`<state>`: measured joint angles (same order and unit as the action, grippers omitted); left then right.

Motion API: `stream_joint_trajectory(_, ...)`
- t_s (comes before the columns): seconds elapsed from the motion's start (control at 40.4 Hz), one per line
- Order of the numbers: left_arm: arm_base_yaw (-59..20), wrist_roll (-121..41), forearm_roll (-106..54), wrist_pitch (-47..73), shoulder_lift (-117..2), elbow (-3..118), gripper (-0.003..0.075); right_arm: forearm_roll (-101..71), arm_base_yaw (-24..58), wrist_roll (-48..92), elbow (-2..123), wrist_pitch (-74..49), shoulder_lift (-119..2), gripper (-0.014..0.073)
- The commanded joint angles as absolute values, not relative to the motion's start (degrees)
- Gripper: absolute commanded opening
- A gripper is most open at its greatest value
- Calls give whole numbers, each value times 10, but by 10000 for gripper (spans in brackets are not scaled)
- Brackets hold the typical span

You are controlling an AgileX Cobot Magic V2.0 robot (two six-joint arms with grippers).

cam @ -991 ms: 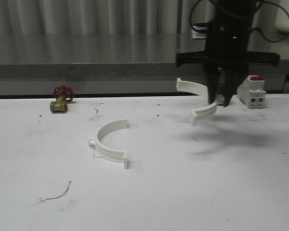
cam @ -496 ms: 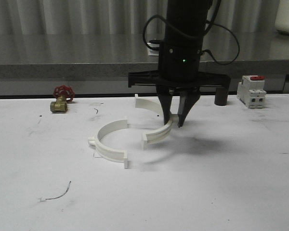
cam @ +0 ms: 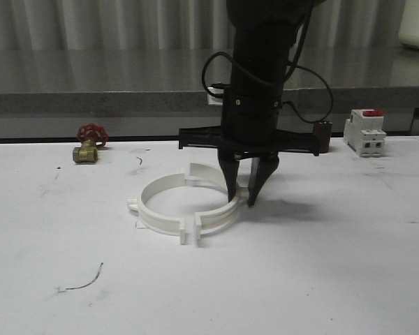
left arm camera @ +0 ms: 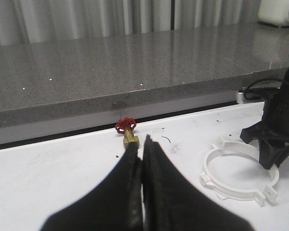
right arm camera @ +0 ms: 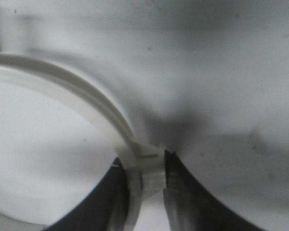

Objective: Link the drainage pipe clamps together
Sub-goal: 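Press the held half down so its tabs meet the placed half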

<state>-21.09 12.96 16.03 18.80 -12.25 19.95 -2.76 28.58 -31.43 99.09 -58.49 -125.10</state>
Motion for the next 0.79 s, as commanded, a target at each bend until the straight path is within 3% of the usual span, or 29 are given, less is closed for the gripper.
stream_joint_trajectory(0.0,-209,130,163,145,-129,215,-20,-39,286,-314,1008,-572,-1222,150)
stream_joint_trajectory(0.768,-209,130,163,145,-129,215,-20,-45,286,-325,1008,-568,-1236,150)
